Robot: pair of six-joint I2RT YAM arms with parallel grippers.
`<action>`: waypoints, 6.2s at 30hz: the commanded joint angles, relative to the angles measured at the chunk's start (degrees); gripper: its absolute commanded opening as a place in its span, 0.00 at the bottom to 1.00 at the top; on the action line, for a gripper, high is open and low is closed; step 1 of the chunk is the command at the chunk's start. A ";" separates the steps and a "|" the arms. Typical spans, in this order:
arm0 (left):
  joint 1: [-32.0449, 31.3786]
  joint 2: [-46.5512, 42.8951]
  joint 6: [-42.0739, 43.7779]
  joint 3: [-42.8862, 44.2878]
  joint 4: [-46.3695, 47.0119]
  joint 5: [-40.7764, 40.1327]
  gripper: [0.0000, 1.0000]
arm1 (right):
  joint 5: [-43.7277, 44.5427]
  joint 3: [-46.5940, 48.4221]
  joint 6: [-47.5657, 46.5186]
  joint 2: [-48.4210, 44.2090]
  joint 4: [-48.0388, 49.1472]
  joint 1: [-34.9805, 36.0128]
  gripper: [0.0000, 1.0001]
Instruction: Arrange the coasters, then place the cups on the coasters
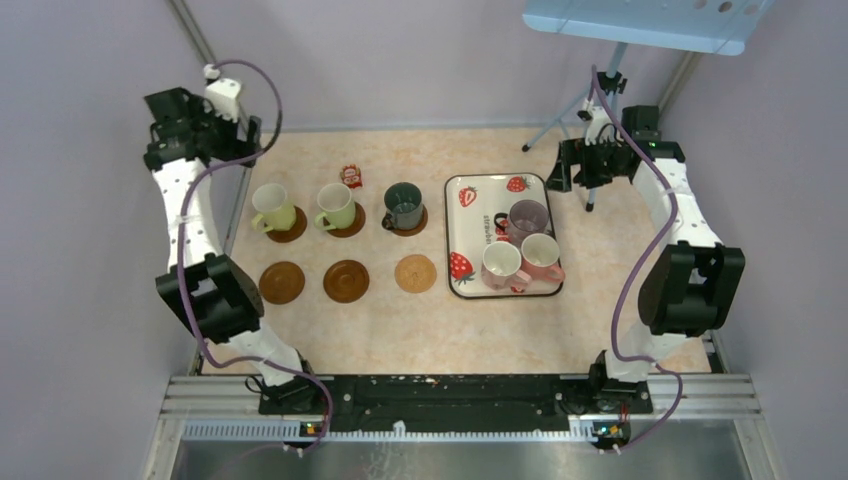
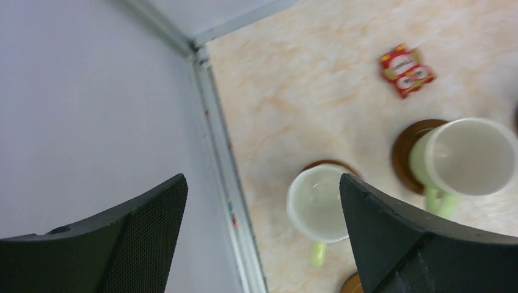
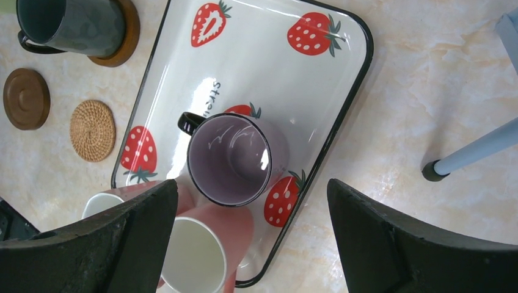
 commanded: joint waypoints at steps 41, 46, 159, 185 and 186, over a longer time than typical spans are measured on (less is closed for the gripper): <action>-67.18 36.71 12.07 20.99 -0.46 -0.44 0.74 | -0.85 -5.13 1.93 -9.73 0.08 -7.66 0.91; -68.62 38.52 13.11 21.28 0.51 -2.11 0.64 | -0.76 -5.04 1.84 -9.63 0.04 -7.85 0.91; 18.23 -23.80 39.31 -39.61 -23.37 15.94 0.00 | -2.53 1.92 3.51 1.40 3.93 0.50 0.88; 20.76 -18.29 43.94 -51.98 -12.29 11.84 0.01 | -1.20 0.23 2.88 -0.38 3.55 0.92 0.88; 20.73 -18.37 44.17 -52.32 -12.13 11.65 0.01 | -1.16 0.23 2.82 -0.40 3.52 0.94 0.88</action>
